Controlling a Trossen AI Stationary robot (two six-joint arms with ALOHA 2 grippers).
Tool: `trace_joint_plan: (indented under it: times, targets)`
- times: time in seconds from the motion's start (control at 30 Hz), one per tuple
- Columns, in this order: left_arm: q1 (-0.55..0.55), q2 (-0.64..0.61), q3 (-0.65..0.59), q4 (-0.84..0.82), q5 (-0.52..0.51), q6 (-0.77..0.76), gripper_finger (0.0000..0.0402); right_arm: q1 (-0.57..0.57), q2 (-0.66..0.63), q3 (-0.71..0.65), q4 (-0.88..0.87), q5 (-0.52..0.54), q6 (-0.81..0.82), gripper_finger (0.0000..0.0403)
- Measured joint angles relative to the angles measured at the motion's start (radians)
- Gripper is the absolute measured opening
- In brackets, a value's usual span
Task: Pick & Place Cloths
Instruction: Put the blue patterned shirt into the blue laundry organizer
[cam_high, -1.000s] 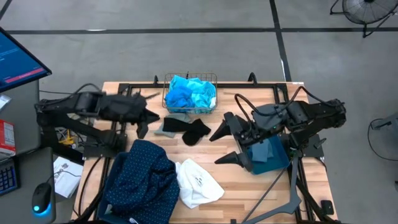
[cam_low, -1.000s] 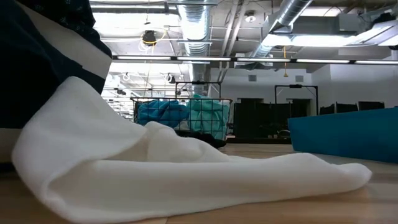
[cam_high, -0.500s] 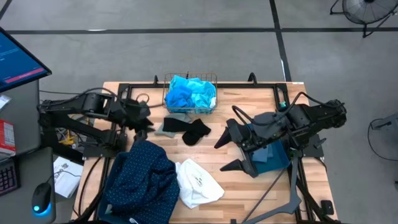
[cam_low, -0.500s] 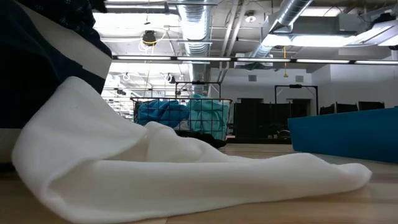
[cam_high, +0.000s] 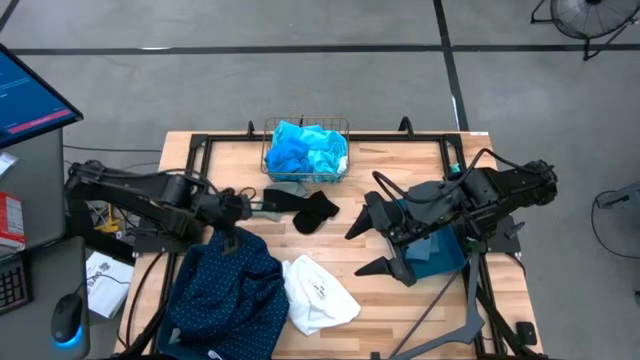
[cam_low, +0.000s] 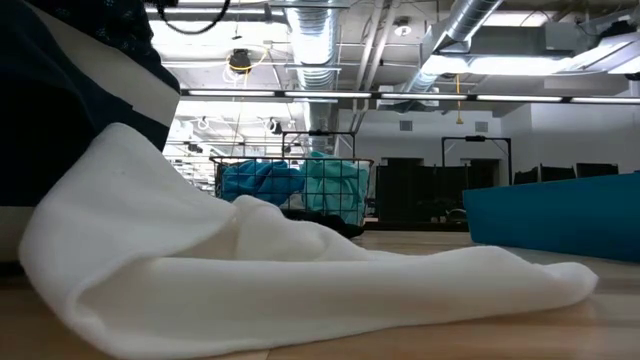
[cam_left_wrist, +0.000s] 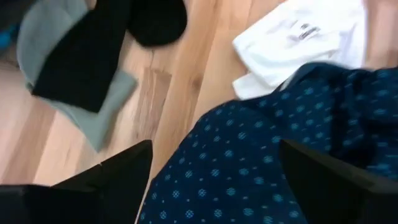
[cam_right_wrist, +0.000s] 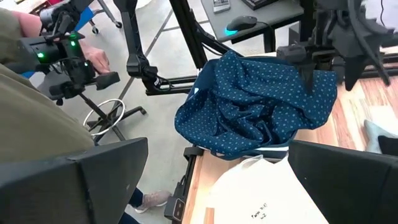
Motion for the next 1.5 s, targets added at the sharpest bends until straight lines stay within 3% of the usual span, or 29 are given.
trace_joint_plan:
  times: [0.2,0.37,0.5,0.6,0.77,0.83,1.0,1.2,1.33,1.5]
  targets:
    - [0.001,-0.002,-0.092,0.022,0.04,-0.01,0.0336,0.0,0.0,0.0,-0.014,0.0,0.0,0.0379]
    - [0.001,-0.001,-0.158,0.102,0.186,-0.01,0.0331,0.0,0.0,0.0,-0.014,0.0,0.0,0.0379]
    - [0.002,-0.001,-0.173,0.11,0.216,-0.034,0.0302,0.0,0.0,0.0,-0.015,0.0,0.0,0.0379]
    - [0.01,-0.002,-0.173,0.111,0.214,-0.043,0.024,-0.001,0.0,0.0,-0.015,0.0,0.0,0.0379]
    - [0.01,-0.002,-0.173,0.113,0.214,-0.048,0.0063,-0.002,0.0,0.0,-0.015,0.0,0.0,0.0379]
    - [0.01,-0.011,-0.172,0.115,0.214,-0.069,0.0019,-0.002,0.0,0.0,-0.015,0.0,0.0,0.0379]
    - [0.007,-0.079,-0.144,0.113,0.198,-0.123,0.0003,-0.002,0.0,0.0,-0.014,0.0,0.0,0.0379]
    - [-0.017,-0.176,-0.025,0.119,0.196,-0.2,0.0001,-0.011,0.0,0.0,-0.011,0.0,0.0,0.0379]
    - [-0.116,-0.2,0.044,0.122,0.196,-0.284,0.0001,-0.016,0.0,0.0,-0.011,0.004,0.008,0.0379]
    - [-0.32,-0.163,0.05,0.124,0.172,-0.441,0.0,-0.017,0.0,-0.007,-0.008,0.005,0.033,0.0379]
